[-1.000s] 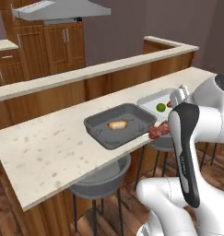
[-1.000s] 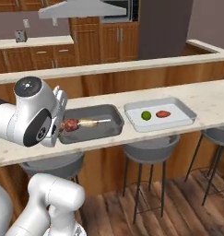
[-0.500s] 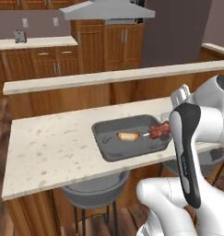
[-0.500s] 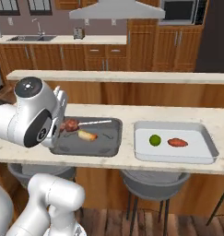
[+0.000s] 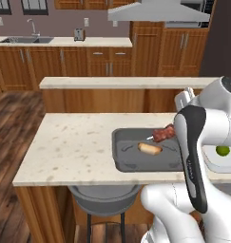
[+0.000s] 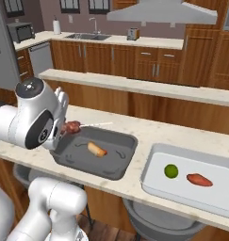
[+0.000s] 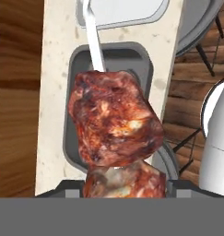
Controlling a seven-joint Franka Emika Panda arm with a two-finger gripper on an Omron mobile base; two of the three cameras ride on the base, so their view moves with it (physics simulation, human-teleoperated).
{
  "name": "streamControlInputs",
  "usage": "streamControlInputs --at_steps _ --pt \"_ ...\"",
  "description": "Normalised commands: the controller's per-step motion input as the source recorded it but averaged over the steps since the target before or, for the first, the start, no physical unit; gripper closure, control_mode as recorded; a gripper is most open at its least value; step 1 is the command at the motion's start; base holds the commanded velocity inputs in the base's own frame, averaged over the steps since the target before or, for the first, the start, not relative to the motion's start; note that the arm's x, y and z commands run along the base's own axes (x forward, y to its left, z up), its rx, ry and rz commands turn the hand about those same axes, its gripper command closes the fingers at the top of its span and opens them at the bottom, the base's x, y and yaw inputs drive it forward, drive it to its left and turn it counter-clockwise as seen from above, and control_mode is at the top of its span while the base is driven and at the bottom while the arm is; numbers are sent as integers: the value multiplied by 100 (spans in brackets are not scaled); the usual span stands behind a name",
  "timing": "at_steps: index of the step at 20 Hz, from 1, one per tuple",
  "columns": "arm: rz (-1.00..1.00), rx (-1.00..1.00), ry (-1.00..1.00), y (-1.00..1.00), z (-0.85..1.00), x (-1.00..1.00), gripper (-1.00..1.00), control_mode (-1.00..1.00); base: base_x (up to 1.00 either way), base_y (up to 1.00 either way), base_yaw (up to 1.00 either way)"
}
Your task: Place the cold items (lime and sweet potato) from the fridge in one tupperware on the dining counter. Place the warm items (hot dog and kebab skewer) in the stove area in another tupperware.
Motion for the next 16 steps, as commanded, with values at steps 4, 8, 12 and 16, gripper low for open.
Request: streamControlInputs --at_steps 4,8,12,16 --pt "-1 8 36 -8 -40 64 100 -100 24 -7 2" --pt "-12 0 52 0 -70 61 100 -100 0 0 0" --pt "-14 0 34 0 -63 34 100 -100 0 0 0" --pt "-14 0 0 -3 -56 21 100 -100 0 0 0"
